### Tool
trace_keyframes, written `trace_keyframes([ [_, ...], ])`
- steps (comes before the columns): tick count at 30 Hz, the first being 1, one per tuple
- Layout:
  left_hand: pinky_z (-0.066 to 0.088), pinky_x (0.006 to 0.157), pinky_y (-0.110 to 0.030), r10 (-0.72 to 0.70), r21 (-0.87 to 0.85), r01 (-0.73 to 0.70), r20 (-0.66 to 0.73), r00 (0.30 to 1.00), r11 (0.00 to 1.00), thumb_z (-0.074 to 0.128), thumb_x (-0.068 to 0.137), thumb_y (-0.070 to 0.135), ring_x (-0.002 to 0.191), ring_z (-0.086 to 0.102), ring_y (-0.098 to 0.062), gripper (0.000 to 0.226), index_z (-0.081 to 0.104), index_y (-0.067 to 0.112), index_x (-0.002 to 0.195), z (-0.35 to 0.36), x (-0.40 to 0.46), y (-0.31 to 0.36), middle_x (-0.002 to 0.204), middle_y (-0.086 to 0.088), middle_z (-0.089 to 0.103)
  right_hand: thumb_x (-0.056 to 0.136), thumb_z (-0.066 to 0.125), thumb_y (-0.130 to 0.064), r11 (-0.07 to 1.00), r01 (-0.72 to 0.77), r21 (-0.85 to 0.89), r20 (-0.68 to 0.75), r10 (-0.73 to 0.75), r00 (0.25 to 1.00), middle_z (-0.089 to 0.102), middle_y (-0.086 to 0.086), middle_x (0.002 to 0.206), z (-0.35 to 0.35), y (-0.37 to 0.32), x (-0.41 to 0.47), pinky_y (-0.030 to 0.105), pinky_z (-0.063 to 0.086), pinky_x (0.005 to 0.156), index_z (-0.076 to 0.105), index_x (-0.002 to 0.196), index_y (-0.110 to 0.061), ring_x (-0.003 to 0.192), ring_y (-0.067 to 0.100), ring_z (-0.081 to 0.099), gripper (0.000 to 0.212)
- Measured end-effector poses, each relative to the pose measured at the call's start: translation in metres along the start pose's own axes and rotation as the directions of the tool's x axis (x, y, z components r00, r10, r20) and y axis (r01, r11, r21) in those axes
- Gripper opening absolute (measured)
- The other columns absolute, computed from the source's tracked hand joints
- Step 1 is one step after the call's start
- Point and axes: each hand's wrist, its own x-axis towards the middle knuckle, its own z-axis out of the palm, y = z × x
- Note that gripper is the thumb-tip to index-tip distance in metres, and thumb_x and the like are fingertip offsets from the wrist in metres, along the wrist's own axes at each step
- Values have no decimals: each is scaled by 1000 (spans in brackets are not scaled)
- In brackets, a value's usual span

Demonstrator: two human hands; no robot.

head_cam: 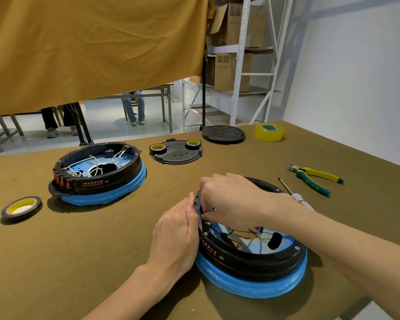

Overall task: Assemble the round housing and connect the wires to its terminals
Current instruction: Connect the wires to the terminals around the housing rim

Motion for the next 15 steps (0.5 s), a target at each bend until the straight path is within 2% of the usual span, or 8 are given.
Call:
trace_keyframes([
  [2, 44, 113, -32, 1, -14, -1, 5, 1000, 1000, 13, 108, 40, 135, 53, -6, 60, 49, 18, 151, 1, -1, 0, 146, 2, 60, 99, 63, -30, 1000, 0, -3, -10, 0, 1000, 55, 0, 113, 0, -2, 2, 36, 36, 79, 52, 80, -24, 98, 22, 52, 23],
  [3, 44, 113, -32, -3, -16, 3, 3, 1000, 1000, 12, 109, 40, 135, 53, -6, 60, 48, 18, 151, 1, -1, 0, 146, 2, 60, 99, 63, -29, 1000, -8, 13, -16, 9, 1000, 56, 1, 113, 2, -2, 2, 37, 40, 79, 53, 79, -21, 97, 22, 54, 23],
  [5, 42, 115, -29, -13, -19, 13, -11, 1000, 1000, 11, 108, 42, 136, 52, -7, 62, 48, 18, 151, 1, -2, 1, 147, 1, 59, 98, 63, -28, 998, -25, 53, -38, 27, 999, 58, 1, 112, 7, 2, -1, 42, 51, 83, 67, 85, -12, 95, 23, 59, 21],
  [7, 39, 115, -23, -31, -35, 30, -20, 999, 999, 12, 104, 46, 138, 50, -7, 65, 49, 17, 149, 0, -2, 4, 148, 1, 57, 97, 64, -30, 991, -22, 135, -60, 30, 998, 58, -2, 110, 13, 7, -8, 43, 55, 85, 78, 93, -16, 96, 21, 61, 20],
  [10, 37, 118, -26, -73, -109, 71, -9, 997, 991, 14, 107, 45, 140, 45, -5, 61, 46, 16, 150, 0, 0, 8, 152, 1, 53, 95, 70, -30, 944, -19, 330, -100, 55, 993, 56, -8, 113, 24, 16, -18, 37, 52, 94, 80, 104, -22, 105, 11, 56, 15],
  [12, 35, 120, -29, -110, -179, 113, 24, 994, 977, 25, 108, 43, 142, 41, -3, 55, 41, 17, 153, -1, 2, 8, 156, 1, 48, 92, 74, -30, 902, 10, 431, -127, 50, 991, 56, -12, 116, 31, 25, -22, 27, 49, 97, 77, 112, -28, 108, 4, 54, 20],
  [14, 32, 122, -33, -131, -217, 153, 113, 985, 964, 38, 107, 44, 146, 36, -5, 57, 30, 21, 159, -5, 7, 8, 161, 3, 40, 91, 75, -30, 819, 51, 571, -203, 81, 976, 58, -16, 115, 36, 35, -27, 18, 49, 94, 75, 115, -32, 108, 1, 57, 24],
  [15, 31, 122, -35, -139, -219, 176, 173, 975, 960, 44, 105, 49, 148, 33, -7, 65, 24, 23, 161, -8, 10, 8, 164, 5, 35, 91, 74, -29, 786, 56, 616, -269, 143, 952, 58, -16, 113, 39, 41, -29, 15, 48, 92, 75, 114, -32, 107, 0, 58, 23],
])
